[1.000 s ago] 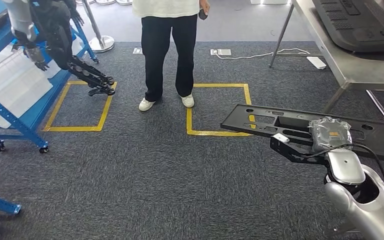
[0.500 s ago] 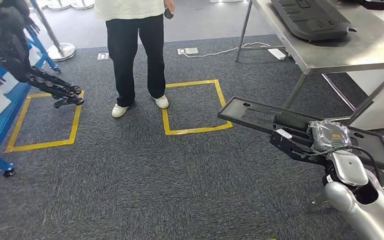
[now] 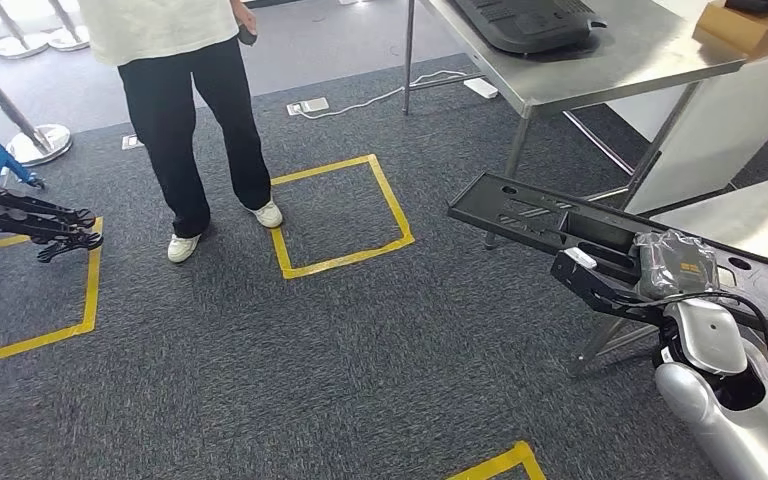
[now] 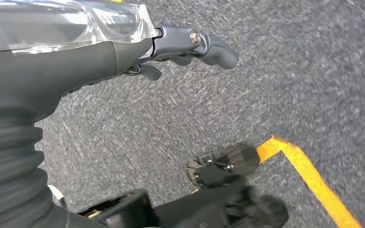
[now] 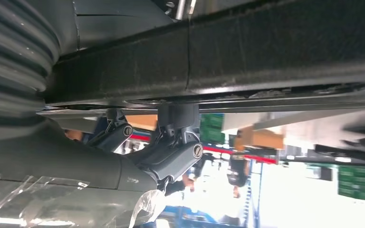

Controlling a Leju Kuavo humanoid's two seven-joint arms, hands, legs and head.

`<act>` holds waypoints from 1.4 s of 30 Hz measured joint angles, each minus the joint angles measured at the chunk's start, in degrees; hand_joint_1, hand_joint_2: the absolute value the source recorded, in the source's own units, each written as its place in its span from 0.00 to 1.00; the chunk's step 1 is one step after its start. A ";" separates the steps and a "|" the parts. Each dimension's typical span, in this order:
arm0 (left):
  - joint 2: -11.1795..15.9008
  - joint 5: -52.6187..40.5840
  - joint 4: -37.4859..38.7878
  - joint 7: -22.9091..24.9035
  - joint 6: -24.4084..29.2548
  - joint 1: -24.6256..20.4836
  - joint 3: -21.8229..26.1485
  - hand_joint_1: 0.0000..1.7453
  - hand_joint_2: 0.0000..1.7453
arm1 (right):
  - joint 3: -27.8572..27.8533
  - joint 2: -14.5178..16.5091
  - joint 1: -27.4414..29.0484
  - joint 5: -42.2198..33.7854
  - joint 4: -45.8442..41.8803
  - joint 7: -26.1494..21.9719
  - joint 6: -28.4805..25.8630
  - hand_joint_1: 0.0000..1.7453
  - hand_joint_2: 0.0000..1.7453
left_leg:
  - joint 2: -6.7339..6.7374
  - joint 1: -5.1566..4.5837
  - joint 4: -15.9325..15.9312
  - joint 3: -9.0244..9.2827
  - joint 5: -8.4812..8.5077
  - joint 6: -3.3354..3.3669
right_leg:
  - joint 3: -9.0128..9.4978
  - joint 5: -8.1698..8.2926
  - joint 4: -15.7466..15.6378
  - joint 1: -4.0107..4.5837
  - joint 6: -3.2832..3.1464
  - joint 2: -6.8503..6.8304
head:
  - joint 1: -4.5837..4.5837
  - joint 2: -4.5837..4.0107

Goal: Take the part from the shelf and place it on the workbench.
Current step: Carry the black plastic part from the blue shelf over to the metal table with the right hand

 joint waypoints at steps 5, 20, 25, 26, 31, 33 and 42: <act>-0.10 -0.01 0.00 0.24 0.02 0.46 0.01 0.00 1.00 | -0.28 0.39 0.80 0.03 -0.05 0.00 -0.07 1.00 1.00 | -1.97 0.39 6.57 -2.81 -1.17 -0.19 | -0.67 0.61 0.06 -0.05 0.00 3.95 | -0.01 0.00; -0.21 0.79 0.00 0.58 -0.30 1.12 0.02 0.00 1.00 | -1.91 -0.07 2.66 -0.54 -0.17 0.00 -0.81 1.00 1.00 | 0.91 0.40 -8.54 3.45 5.36 2.40 | -8.11 -5.13 15.38 -0.30 2.89 0.31 | 0.04 0.00; -0.87 1.77 0.02 -0.68 -0.21 0.50 0.02 0.00 1.00 | -2.00 -0.09 1.58 -0.93 0.00 0.00 -1.15 1.00 1.00 | 4.00 -0.54 -8.31 3.88 4.71 1.13 | -0.69 -0.38 1.11 0.09 2.06 -4.23 | 0.01 0.00; -1.02 1.53 0.02 -0.92 -0.28 0.38 0.02 0.00 1.00 | -2.00 -0.12 1.44 -1.04 0.05 0.00 -1.17 1.00 1.00 | 4.68 -0.53 -8.32 3.97 4.63 0.86 | -0.91 -0.20 1.15 0.06 1.52 -3.34 | -0.01 -0.01; -1.45 0.73 0.05 -0.11 -0.29 0.41 0.02 0.00 1.00 | -2.04 -0.10 0.41 -1.34 0.17 0.00 -1.30 1.00 1.00 | -0.49 0.38 1.69 -0.32 -1.12 -0.58 | -1.47 0.47 1.06 -0.03 -0.24 -0.06 | -0.02 0.00; -1.47 0.61 0.05 0.09 -0.20 0.90 0.02 0.00 1.00 | -2.04 0.00 0.48 -1.23 0.19 0.00 -1.28 1.00 1.00 | -1.48 0.40 9.08 -4.00 -3.71 -0.60 | -1.73 0.64 1.08 0.23 -0.56 1.61 | -0.01 0.00; -0.40 0.14 0.07 0.63 -0.16 1.32 0.02 0.00 1.00 | -2.98 -0.12 1.03 -1.53 0.15 0.00 -2.28 1.00 1.00 | -5.43 -0.86 -8.78 3.77 5.40 3.06 | -2.10 1.75 0.48 0.07 0.98 7.50 | -0.04 0.00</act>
